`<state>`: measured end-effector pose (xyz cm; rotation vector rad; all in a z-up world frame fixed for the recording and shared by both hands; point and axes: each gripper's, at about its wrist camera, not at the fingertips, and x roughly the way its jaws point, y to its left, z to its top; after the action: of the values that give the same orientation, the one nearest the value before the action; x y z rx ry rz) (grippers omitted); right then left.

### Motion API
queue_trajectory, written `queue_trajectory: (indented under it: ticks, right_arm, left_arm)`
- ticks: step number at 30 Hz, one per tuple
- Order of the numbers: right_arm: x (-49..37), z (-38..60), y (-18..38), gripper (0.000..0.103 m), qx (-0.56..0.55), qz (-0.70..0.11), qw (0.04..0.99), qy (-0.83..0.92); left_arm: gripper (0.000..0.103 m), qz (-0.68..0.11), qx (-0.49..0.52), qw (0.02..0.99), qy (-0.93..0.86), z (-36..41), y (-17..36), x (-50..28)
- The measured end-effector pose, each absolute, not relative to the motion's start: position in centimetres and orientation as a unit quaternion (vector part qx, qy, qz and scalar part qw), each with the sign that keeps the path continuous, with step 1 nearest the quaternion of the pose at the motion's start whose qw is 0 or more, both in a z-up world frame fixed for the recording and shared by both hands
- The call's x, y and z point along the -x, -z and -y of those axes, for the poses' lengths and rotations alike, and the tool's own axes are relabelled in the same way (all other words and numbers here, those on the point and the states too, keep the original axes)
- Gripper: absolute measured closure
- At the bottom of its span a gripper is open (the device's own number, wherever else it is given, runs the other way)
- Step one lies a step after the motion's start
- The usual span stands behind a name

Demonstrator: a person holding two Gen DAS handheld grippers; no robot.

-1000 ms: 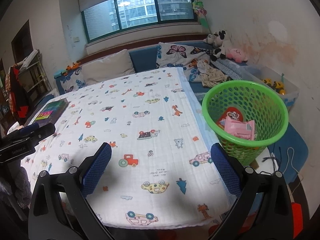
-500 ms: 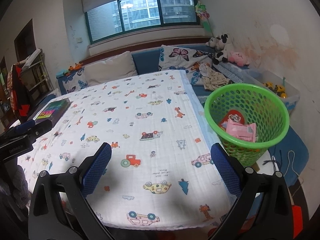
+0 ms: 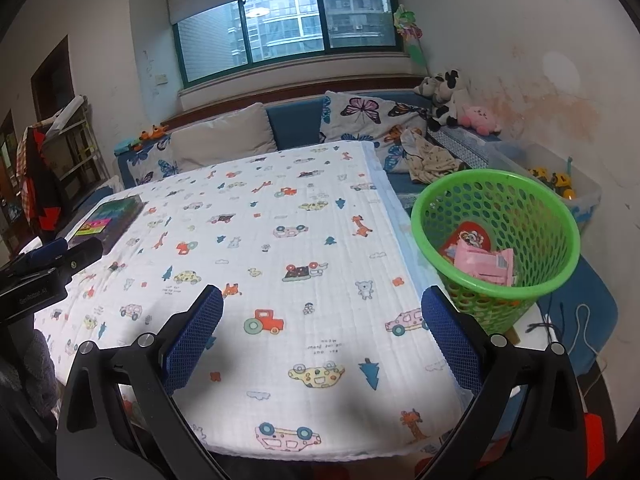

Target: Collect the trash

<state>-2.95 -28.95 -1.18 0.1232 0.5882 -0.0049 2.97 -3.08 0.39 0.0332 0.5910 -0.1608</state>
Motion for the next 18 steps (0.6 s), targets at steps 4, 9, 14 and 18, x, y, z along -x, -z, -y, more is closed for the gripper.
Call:
queue_trajectory:
  ticks: [4,9,14,18]
  right_arm:
    - [2.97,28.89,1.19,0.004,-0.060,-0.289,0.955,0.002]
    - [3.01,28.83,1.20,0.004,-0.060,-0.289,0.956,0.000]
    - [3.05,28.76,1.18,0.004,-0.059,-0.290,0.955,0.000]
    - [3.05,28.74,1.16,0.004,-0.058,-0.290,0.955,0.000]
  left_arm:
    - [0.007,-0.292,-0.015,0.953,0.075,2.84,-0.24,-2.93]
    - [0.007,-0.293,-0.015,0.953,0.074,2.86,-0.11,-2.79]
    - [0.007,-0.294,-0.015,0.953,0.075,2.92,-0.01,-2.72]
    - [0.007,-0.294,-0.016,0.953,0.075,2.94,0.03,-2.69]
